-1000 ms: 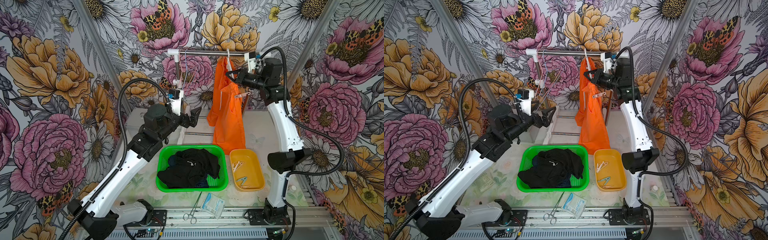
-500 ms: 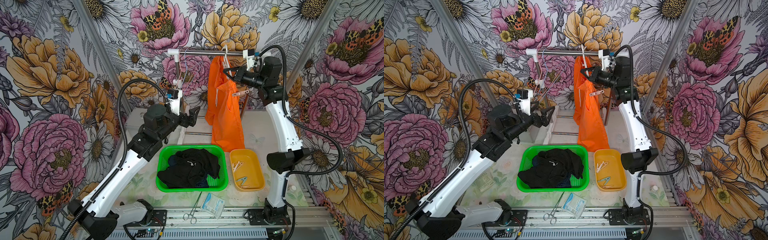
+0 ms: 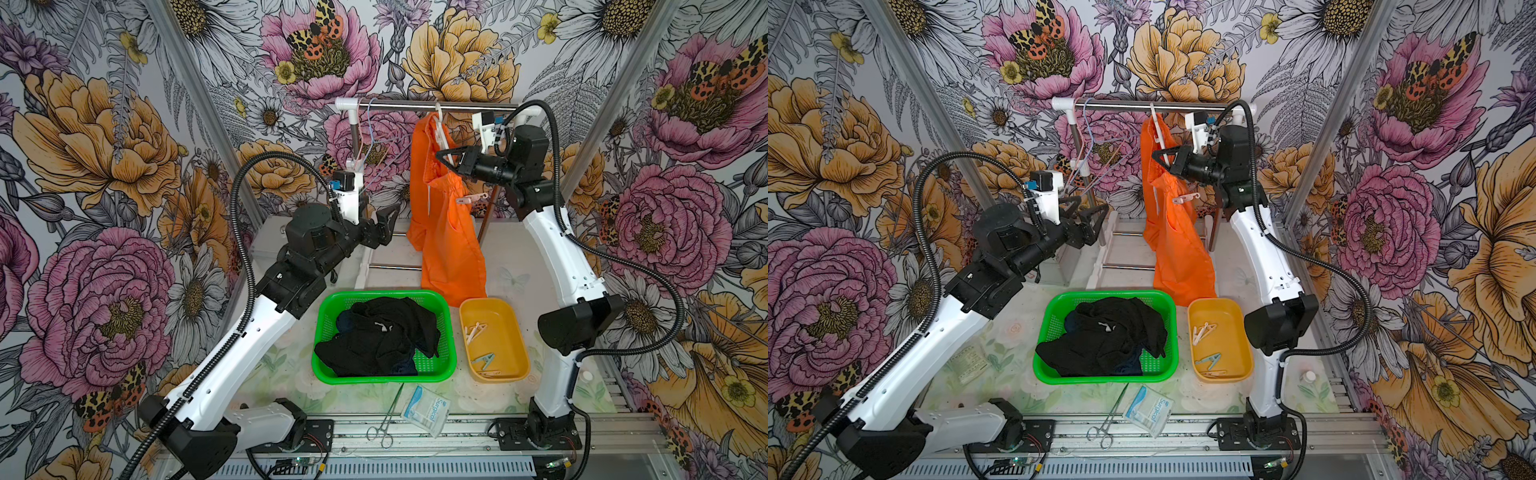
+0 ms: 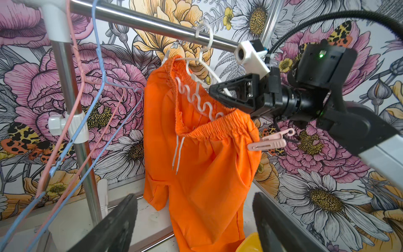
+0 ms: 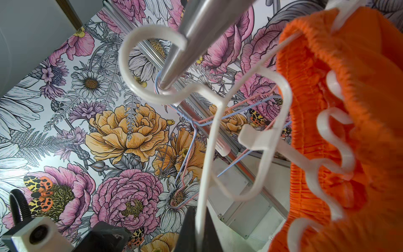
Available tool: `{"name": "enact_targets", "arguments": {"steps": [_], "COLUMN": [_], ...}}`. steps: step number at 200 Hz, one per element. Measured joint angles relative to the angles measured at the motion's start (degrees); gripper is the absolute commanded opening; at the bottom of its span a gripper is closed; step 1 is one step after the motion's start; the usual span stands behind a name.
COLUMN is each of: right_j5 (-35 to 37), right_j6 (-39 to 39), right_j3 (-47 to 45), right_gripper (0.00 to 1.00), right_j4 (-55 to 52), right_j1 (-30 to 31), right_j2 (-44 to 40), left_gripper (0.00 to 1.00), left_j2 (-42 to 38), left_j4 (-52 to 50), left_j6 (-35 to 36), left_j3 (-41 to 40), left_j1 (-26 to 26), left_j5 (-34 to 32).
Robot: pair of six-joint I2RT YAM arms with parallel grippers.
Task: Remove the clothespins securing shorts to the hanger
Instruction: Pick up the hanger from the clothesline.
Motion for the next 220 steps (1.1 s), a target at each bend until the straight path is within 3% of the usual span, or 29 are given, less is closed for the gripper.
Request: {"name": "enact_targets", "arguments": {"steps": [74, 102, 146, 220], "right_j5": [2.23, 4.52, 8.48, 13.99], "right_j6": [-6.03, -9.25, -13.79, -16.26], "right_j3": [-10.75, -17.68, -29.53, -38.73], "right_gripper": [0.00, 0.00, 0.00, 0.00], "right_j4": [1.73, 2.40, 4.09, 8.52], "right_j1": [1.64, 3.23, 7.41, 11.93], "right_j2": [-8.37, -12.37, -18.29, -24.02], "left_gripper": [0.81, 0.75, 0.72, 0.61], "left_j2": [11.98, 16.00, 17.62, 17.75], "left_j4": [7.32, 9.31, 10.60, 11.02], "left_j6": [-7.26, -10.21, -12.31, -12.92], "left_j3": [8.17, 10.36, 10.51, 10.34], "left_j1": [-2.01, -2.82, -3.87, -4.17], "left_j5": [0.13, 1.14, 2.36, 2.16]}}
